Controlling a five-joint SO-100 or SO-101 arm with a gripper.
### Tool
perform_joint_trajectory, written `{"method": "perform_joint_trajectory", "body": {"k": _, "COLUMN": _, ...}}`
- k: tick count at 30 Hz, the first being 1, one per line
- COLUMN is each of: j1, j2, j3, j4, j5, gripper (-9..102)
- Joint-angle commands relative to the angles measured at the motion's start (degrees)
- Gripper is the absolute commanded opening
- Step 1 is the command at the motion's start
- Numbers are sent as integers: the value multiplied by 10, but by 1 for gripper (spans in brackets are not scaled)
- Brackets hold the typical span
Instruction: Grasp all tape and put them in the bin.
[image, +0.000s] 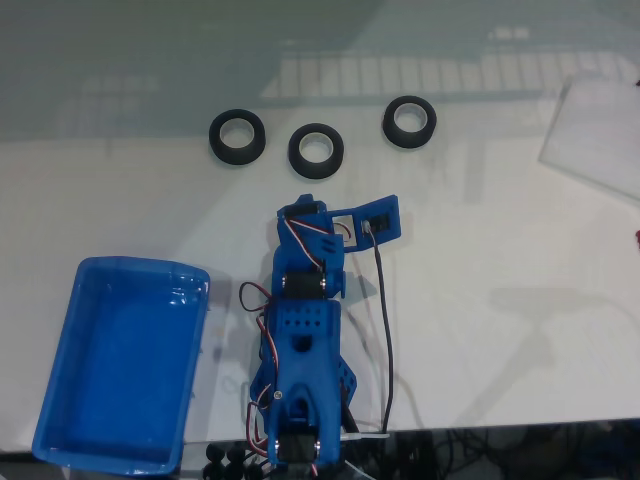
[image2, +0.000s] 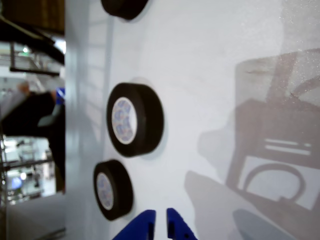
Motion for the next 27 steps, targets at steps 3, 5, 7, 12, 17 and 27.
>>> {"method": "perform_joint_trajectory", "body": {"k": 3, "j1": 3, "j2": 9, "j3": 13, "j4": -5, "j5": -4, "gripper": 0}}
{"method": "perform_joint_trajectory", "body": {"k": 5, "j1": 3, "j2": 9, "j3": 13, "j4": -5, "j5": -4, "gripper": 0}}
{"method": "perform_joint_trajectory", "body": {"k": 7, "j1": 3, "j2": 9, "j3": 13, "j4": -5, "j5": -4, "gripper": 0}}
{"method": "perform_joint_trajectory", "body": {"k": 12, "j1": 3, "j2": 9, "j3": 13, "j4": -5, "j5": -4, "gripper": 0}}
{"method": "perform_joint_trajectory", "body": {"k": 17, "j1": 3, "j2": 9, "j3": 13, "j4": -5, "j5": -4, "gripper": 0}}
{"method": "perform_joint_trajectory", "body": {"k": 27, "j1": 2, "j2": 9, "j3": 13, "j4": -5, "j5": 11, "gripper": 25}}
